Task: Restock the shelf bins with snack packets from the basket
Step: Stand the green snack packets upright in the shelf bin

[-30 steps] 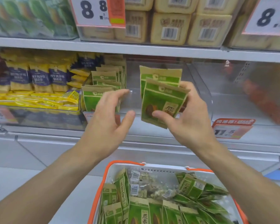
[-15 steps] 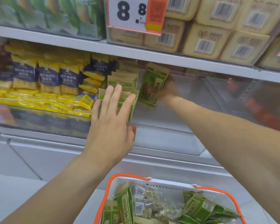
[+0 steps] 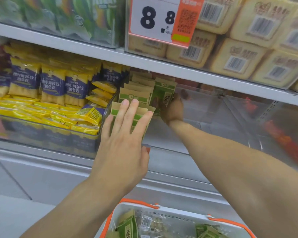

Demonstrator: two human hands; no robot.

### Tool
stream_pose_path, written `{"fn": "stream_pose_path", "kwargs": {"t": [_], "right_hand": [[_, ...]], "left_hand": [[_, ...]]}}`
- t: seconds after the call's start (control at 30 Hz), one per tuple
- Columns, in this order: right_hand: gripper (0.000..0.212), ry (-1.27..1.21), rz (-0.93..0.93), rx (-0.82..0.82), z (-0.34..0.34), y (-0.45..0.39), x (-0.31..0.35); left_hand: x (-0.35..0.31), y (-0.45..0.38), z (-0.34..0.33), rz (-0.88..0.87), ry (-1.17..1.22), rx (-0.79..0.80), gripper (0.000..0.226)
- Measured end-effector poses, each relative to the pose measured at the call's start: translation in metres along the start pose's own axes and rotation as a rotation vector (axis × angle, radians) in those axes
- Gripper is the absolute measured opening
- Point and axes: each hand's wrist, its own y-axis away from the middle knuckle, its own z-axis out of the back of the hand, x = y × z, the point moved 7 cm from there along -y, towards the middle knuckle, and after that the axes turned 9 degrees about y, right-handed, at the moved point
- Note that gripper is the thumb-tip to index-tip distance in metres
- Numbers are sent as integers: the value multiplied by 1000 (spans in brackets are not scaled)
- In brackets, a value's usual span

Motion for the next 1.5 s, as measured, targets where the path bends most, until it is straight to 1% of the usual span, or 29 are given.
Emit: {"fn": "stream_pose_path", "kwargs": {"t": [0.1,0.17,0.27,0.33,0.43,0.53,0.6,0.63,0.7,0.73,0.77,0.83,0.87,0.93,1.03,1.1,1.17,1.2,1.23,1.27,1.33,1.37,1.43,1.5], "right_hand": [[53,19,-10,19,1,2,0],[58,49,-34,51,4,1,-1],[74,130,-140,146,15,2,-1],[76,208,-178,228,28,6,2],[64,206,-133,283,64,20,12],[33,162,-25,289,111,54,22],[10,51,9,302,139,91,25],[6,-24,26,338,149,114,27],[11,-133,66,420,164,158,29],[11,-154,82,450,169,179,26],[11,-154,94,476,170,196,19],[12,-123,88,544,163,227,-4],[11,-97,59,609,153,240,-19],[5,26,35,787,132,264,-46],[16,237,57,996,100,298,-82],[19,323,28,1076,83,323,-106],[22,420,12,1100,66,348,-128],[25,433,-24,1115,58,361,-139],[31,427,-64,1136,51,375,-147],[41,427,-88,1151,45,389,-153],[68,477,-62,1180,35,413,-161],[76,519,-28,1192,31,422,-164],[75,569,21,1223,32,430,-164],[74,584,67,1251,35,427,-165]], "left_hand": [[-2,0,-1,-9,3,0,74],[-1,0,-2,-15,5,7,74],[0,-1,-2,-20,5,13,74],[-1,0,-1,-23,2,14,74],[-3,1,1,-19,-14,17,73],[-9,5,4,-16,-12,-9,69],[-17,8,12,-29,-7,-79,60],[-24,9,20,-62,-11,-139,52],[-38,14,33,-151,-22,-251,33],[-43,17,34,-179,-2,-263,24],[-46,21,31,-178,46,-238,17],[-46,36,13,-60,179,-126,5],[-43,46,-1,24,224,-61,7],[-39,72,-34,167,216,122,11],[-21,128,-86,439,202,427,17],[-7,177,-113,624,159,619,28],[-1,223,-128,720,93,796,42],[-1,240,-131,747,63,859,44],[-2,252,-132,763,42,895,42],[-2,260,-132,774,38,910,40],[-4,270,-136,832,104,936,33],[-7,277,-140,875,161,969,31],[-9,286,-148,901,205,1006,26],[-6,285,-150,904,163,973,25]]}}
